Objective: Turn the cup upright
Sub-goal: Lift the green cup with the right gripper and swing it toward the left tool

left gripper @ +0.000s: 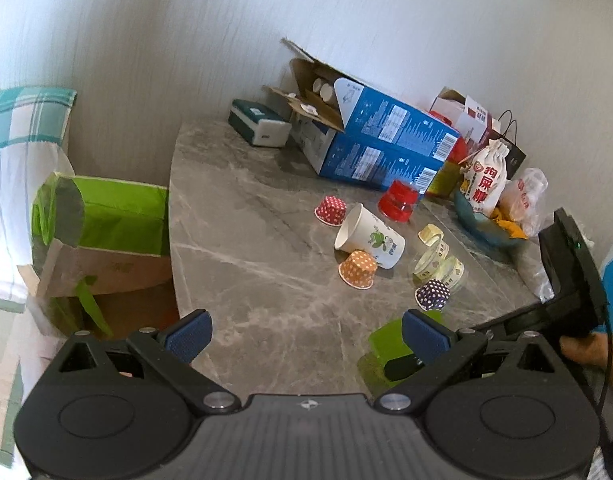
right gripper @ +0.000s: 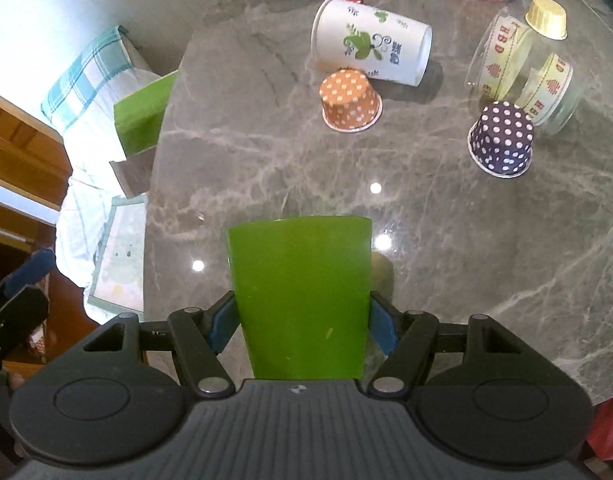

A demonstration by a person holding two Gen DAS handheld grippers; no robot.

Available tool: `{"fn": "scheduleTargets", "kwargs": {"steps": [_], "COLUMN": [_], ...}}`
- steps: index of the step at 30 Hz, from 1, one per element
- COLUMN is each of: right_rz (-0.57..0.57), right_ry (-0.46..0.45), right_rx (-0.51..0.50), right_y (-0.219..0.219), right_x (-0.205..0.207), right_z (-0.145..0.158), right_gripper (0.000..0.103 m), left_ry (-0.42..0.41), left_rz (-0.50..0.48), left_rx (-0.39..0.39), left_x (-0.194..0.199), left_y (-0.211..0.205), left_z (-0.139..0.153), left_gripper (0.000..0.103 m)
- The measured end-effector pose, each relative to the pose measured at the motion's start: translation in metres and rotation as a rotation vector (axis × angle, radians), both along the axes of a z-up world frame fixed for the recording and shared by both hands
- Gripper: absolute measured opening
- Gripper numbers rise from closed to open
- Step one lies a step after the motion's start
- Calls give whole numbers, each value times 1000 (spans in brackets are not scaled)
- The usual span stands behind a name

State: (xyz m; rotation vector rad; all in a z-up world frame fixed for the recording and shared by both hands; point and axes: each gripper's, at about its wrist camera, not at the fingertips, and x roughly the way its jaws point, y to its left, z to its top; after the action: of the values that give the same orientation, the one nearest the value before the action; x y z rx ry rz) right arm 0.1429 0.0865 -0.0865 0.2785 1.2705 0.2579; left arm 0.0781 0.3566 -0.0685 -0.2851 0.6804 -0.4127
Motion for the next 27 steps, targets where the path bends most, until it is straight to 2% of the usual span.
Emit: {"fn": "scheduleTargets", "kwargs": {"steps": [6, 15, 16, 17, 18, 22, 27], "right_rz": [-1, 20, 21, 21, 18, 34, 63], "right_ry": [-3, -27, -33, -48, -62, -98, -135], "right_rx": [3, 27, 28, 36, 45, 71, 67], "right_y": [-1, -7, -9, -10, -11, -16, -27], "right_x": [-8, -13, -15, -17, -18, -22, -36], "right_z": [-8, -7, -6, -5, -3, 2, 10], "right_gripper": [70, 69, 73, 83, 85, 91, 91], "left_ry": [29, 154, 162, 174, 187, 264, 335], "left_rz": [-9, -31, -32, -32, -31, -45, -60], "left_rx": [1, -19, -21, -22, -28, -68, -80], "left_x": [10, 28, 29, 30, 32, 39, 40], "left_y": [-10, -33, -35, -38, -40, -48, -69], "left_z": [0, -12, -13, -14, -14, -21, -26], "left_gripper": [102, 102, 102, 102, 102, 102, 100]}}
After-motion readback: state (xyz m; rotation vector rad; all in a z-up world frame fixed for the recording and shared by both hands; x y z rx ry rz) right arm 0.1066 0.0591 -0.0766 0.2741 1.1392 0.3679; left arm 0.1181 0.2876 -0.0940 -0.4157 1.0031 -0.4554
